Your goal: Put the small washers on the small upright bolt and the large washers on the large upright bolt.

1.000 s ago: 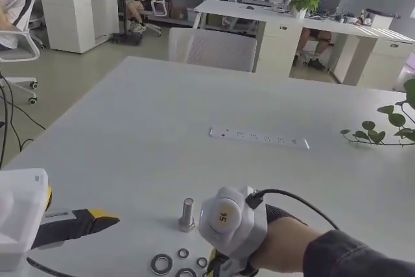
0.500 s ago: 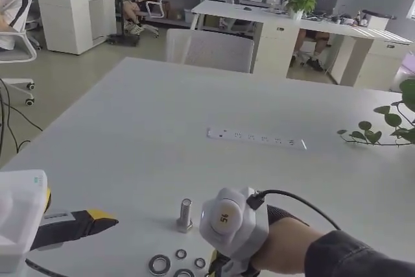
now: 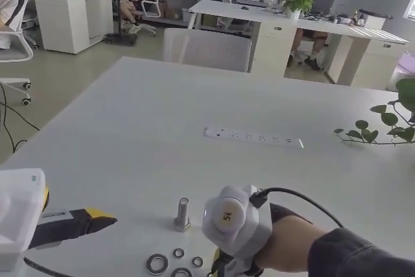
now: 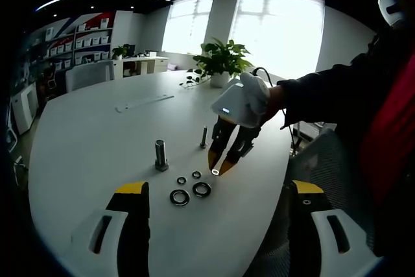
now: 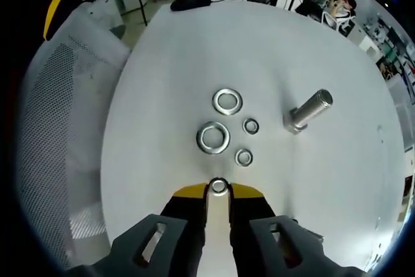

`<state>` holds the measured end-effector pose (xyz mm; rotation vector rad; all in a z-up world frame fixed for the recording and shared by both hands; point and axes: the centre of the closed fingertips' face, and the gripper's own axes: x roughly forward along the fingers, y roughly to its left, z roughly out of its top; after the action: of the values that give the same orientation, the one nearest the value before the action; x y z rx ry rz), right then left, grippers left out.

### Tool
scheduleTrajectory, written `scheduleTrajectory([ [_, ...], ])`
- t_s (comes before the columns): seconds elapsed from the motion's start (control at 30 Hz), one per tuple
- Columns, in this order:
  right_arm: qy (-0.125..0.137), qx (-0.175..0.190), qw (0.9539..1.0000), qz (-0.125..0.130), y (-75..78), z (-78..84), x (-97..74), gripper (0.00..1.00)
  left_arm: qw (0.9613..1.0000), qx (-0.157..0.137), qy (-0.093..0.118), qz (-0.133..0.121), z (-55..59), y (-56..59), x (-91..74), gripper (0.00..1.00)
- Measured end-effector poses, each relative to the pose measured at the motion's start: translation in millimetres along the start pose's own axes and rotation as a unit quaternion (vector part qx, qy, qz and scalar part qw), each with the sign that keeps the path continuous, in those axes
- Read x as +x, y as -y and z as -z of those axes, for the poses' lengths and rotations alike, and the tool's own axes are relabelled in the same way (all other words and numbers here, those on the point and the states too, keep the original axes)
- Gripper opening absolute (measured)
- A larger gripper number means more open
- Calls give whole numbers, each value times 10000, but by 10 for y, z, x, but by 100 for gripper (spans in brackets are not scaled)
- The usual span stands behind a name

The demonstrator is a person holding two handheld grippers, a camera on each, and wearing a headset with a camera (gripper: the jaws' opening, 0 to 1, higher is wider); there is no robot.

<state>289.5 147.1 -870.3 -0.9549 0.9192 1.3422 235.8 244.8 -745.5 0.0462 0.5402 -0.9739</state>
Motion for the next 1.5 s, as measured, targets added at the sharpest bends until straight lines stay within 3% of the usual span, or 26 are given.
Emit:
scheduleTrajectory([
  [0.2,-5,40,10000,27,-28,71,-90,13,10000,14,-2,19,-5,8,14,89],
  [0.87,-115,494,9983,279,50,555,-437,13,9999,61,0,104,-34,51,84,89],
  [1.1,-134,659,9966,484,172,693,-613,13,9999,87,-9,141,-54,61,99,89],
  [1.5,-134,584,9951,792,406,634,-878,13,9998,111,-15,161,-69,68,108,89],
])
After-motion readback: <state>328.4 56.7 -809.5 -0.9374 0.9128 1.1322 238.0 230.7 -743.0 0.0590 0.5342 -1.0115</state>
